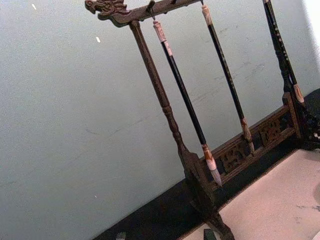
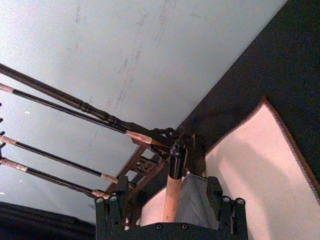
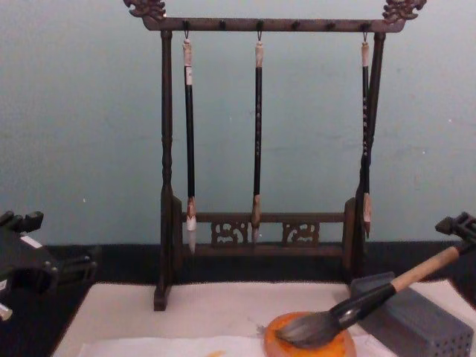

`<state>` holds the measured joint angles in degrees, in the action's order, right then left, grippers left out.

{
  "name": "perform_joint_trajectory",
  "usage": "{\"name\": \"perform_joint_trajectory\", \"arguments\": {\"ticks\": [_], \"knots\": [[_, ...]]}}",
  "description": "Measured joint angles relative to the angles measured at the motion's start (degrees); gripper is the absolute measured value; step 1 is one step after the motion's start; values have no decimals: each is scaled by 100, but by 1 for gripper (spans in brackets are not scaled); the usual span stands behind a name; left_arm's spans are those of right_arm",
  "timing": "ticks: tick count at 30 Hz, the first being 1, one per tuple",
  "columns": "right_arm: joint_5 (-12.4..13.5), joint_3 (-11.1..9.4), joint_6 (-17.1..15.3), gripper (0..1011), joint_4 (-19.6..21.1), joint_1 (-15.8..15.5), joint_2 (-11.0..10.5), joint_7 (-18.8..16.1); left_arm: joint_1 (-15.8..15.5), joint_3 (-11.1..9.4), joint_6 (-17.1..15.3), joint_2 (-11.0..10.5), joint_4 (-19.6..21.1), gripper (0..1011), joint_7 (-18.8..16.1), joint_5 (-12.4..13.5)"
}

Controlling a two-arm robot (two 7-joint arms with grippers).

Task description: Pick up the brush from the inkstone, write on the paper, then place the brush back to its original position.

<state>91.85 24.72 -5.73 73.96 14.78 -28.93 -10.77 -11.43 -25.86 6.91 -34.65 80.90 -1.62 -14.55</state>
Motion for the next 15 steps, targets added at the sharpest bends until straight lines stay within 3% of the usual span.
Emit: {"name": "perform_joint_trajectory", "arguments": {"ticks": [5,8,12,15], "knots": [[-164,-40,338,1000,444,-304,-157,200,0,0,0,0,0,1001,0,0],[-497,-41,602,1000,673,-478,-257,270,0,0,0,0,0,1001,0,0],[-1022,-25,908,1000,859,-649,-355,395,0,0,0,0,0,1001,0,0],[-1681,65,1241,1000,1038,-765,-467,596,0,0,0,0,0,1001,0,0]]}}
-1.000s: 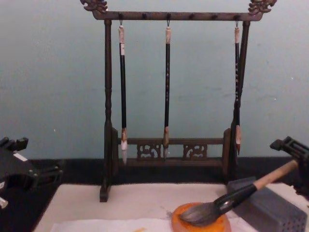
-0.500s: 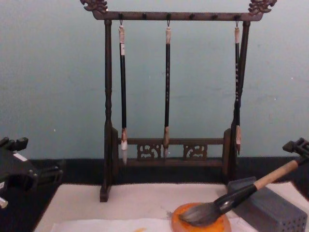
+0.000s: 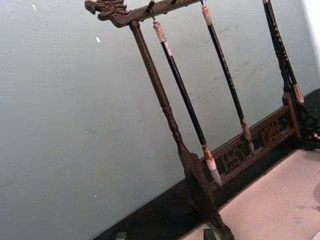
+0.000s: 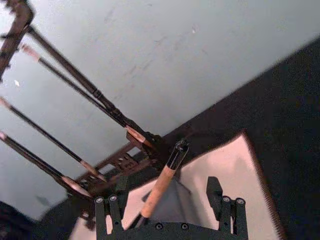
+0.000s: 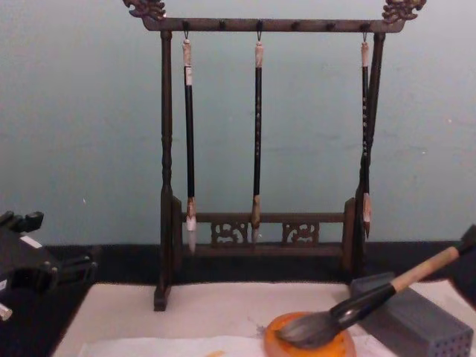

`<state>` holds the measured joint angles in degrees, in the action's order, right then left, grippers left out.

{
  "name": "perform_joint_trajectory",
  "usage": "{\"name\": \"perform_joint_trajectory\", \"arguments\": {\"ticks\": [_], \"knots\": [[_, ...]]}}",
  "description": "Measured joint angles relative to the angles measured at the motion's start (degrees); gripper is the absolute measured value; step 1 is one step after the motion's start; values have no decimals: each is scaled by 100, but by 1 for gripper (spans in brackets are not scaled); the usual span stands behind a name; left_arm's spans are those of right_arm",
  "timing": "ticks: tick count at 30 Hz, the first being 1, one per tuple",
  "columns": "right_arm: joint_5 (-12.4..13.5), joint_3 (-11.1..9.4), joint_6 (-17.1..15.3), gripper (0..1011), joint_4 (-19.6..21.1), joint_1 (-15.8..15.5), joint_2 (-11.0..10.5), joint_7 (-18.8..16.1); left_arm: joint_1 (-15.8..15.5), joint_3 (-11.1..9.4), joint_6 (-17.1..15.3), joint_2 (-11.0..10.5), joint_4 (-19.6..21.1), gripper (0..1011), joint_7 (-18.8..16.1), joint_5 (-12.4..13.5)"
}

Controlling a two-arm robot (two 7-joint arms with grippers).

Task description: Pick up the brush from the inkstone, write on the paper, then place the brush back to its original position.

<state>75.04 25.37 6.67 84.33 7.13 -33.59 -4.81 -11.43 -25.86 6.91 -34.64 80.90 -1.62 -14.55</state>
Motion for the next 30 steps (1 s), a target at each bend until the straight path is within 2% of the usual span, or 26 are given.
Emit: {"name": "perform_joint_trajectory", "arguments": {"ticks": [2,3,4,5,6,9,10,12,22,23,26,27,30], "knots": [[-470,75,206,1000,93,-40,-69,155,0,0,0,0,0,1001,0,0],[-470,75,206,1000,93,-40,-69,155,0,0,0,0,0,1001,0,1],[-791,127,329,1000,148,-59,-112,261,0,0,0,0,0,1001,0,0],[-937,156,383,1000,172,-66,-134,310,0,0,0,0,0,1001,0,0],[-1255,216,493,1000,213,-75,-171,417,0,0,0,0,0,1001,0,1],[-1641,284,604,1000,268,-82,-225,534,0,0,0,0,0,1001,0,1],[-1897,324,673,1000,299,-82,-257,607,0,0,0,0,0,1001,0,0],[-2210,368,735,1000,334,-78,-296,694,0,0,0,0,0,1001,0,0],[-3161,481,888,1000,219,102,-300,901,0,0,0,0,0,1001,0,0],[-3327,513,904,1000,157,163,-274,928,0,0,0,0,0,1001,0,0],[-3597,569,923,1000,49,259,-225,980,0,0,0,0,0,1001,0,0],[-3779,616,925,1000,-24,326,-187,1009,0,0,0,0,0,1001,0,0],[-4017,699,916,1000,-175,452,-110,1006,0,0,0,0,0,1001,0,0]]}}
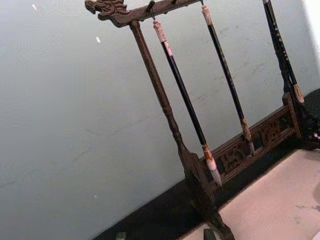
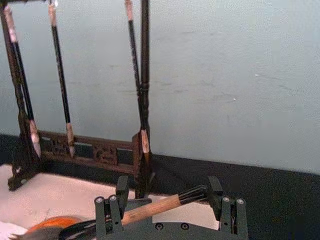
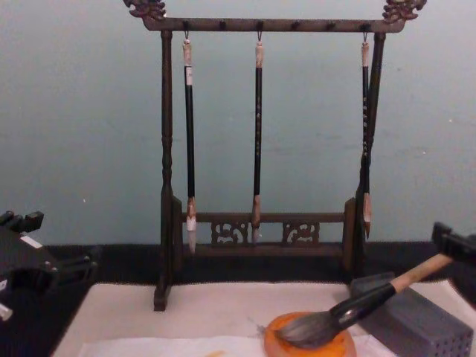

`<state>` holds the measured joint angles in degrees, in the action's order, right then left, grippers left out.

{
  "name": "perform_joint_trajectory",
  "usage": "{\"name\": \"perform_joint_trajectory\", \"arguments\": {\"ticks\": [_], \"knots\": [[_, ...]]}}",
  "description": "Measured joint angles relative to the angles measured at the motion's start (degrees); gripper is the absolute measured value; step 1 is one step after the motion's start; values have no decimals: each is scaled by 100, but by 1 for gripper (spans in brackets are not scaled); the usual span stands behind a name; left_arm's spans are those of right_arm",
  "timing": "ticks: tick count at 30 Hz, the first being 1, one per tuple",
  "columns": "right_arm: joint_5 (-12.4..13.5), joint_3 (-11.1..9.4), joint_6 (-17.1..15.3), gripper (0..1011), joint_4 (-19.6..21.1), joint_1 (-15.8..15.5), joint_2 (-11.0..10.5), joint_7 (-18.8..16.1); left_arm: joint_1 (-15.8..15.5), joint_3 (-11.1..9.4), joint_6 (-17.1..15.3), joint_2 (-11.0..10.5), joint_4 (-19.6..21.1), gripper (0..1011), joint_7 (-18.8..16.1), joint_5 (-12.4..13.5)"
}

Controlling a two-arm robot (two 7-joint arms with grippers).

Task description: Pick up the brush from the inkstone, write on the paper, then place the brush back to its original position.

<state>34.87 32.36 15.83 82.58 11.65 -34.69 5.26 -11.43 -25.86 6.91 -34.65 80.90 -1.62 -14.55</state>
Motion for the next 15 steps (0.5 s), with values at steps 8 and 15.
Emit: {"name": "perform_joint_trajectory", "arguments": {"ticks": [8,15], "knots": [[-176,89,-113,1000,-407,277,225,-267,0,0,0,0,0,1001,0,0],[-272,112,-183,1000,-788,518,445,-470,0,0,0,0,0,1001,0,0]]}}
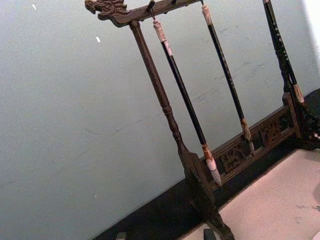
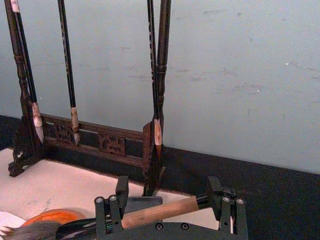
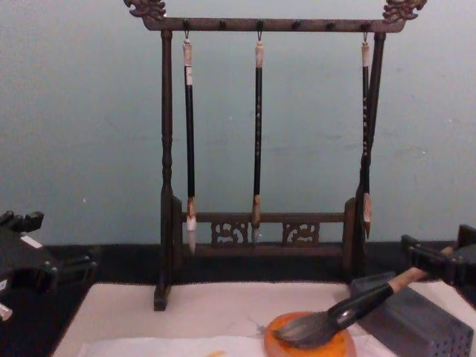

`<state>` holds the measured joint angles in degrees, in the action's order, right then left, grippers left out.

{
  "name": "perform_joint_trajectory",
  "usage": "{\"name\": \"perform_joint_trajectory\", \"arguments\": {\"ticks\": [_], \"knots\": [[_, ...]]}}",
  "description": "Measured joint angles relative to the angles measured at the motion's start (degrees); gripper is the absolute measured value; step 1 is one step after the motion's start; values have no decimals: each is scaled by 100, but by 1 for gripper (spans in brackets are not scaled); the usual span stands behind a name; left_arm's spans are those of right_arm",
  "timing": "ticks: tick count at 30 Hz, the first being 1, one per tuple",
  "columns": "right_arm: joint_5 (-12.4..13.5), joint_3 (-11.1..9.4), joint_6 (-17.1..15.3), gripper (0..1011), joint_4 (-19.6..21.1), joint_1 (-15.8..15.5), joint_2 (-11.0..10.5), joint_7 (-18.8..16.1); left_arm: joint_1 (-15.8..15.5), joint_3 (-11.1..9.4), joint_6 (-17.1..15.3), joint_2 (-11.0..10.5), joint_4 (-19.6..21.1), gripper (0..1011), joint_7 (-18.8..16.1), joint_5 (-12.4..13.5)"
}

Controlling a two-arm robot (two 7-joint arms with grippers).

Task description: Pick up the brush from the inkstone, write on the paper, then place the brush back to its original position.

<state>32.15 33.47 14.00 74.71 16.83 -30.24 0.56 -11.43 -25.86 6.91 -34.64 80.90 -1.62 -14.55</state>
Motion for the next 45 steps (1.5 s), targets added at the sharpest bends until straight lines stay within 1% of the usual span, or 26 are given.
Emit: {"name": "perform_joint_trajectory", "arguments": {"ticks": [6,9,12,15,22,30,45], "knots": [[-96,-17,-15,1000,-305,178,157,-142,0,0,0,0,0,1001,0,0],[-139,-45,-17,1000,-356,220,201,-162,0,0,0,0,0,1001,0,0],[-192,-64,-16,1000,-352,225,213,-165,0,0,0,0,0,1001,0,0],[-298,-101,13,1000,-267,195,211,-146,0,0,0,0,0,1001,0,0],[-403,-198,32,1000,-114,114,190,-124,0,0,0,0,0,1001,0,0],[-465,-296,20,1000,-56,53,220,-113,0,0,0,0,0,1001,0,0],[-457,-283,21,1000,-58,60,213,-121,0,0,0,0,0,1001,0,0]]}}
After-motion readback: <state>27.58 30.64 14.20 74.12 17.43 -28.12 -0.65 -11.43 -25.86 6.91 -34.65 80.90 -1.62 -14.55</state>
